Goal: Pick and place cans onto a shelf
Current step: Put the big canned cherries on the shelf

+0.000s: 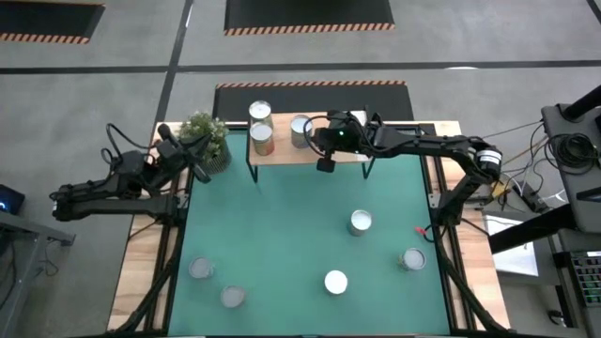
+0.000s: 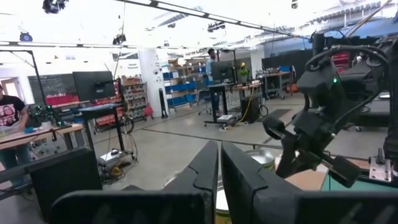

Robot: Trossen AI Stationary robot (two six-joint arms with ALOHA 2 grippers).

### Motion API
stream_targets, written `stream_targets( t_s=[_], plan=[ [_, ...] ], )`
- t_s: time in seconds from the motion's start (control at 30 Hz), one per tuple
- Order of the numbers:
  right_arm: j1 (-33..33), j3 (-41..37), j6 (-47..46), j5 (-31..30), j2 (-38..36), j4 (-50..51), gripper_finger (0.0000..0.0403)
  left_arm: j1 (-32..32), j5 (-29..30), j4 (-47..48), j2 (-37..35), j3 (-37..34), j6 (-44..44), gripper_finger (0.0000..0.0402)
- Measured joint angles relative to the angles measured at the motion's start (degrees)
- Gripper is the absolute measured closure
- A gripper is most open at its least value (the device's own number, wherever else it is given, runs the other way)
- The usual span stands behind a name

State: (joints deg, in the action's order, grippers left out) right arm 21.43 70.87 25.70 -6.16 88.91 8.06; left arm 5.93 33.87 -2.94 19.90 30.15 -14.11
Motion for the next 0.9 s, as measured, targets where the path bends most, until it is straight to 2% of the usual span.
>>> stream_targets(
  t_s=[0.2,0.53,0.63,0.77,0.9],
  plan=[
    [0.16,0.06,3.51,-0.16,2.13,-6.34,0.0394,0.0,0.07,-0.02,-0.02,0.0,-0.13,0.04],
    [0.24,0.06,3.07,0.61,1.79,-3.41,0.0394,0.0,0.07,-0.03,-0.02,0.0,-0.15,0.04],
    [0.37,0.06,4.43,2.14,2.73,-6.1,0.0394,0.0,0.07,-0.15,0.03,0.0,-0.17,0.04],
    [0.72,0.08,5.72,3.24,5.07,-14.64,0.0394,0.0,0.07,-0.65,0.37,0.0,-0.17,0.04],
    [0.74,0.11,5.78,3.17,5.46,-13.94,0.0394,0.0,0.04,-0.69,0.53,0.0,0.14,0.04]
  ],
)
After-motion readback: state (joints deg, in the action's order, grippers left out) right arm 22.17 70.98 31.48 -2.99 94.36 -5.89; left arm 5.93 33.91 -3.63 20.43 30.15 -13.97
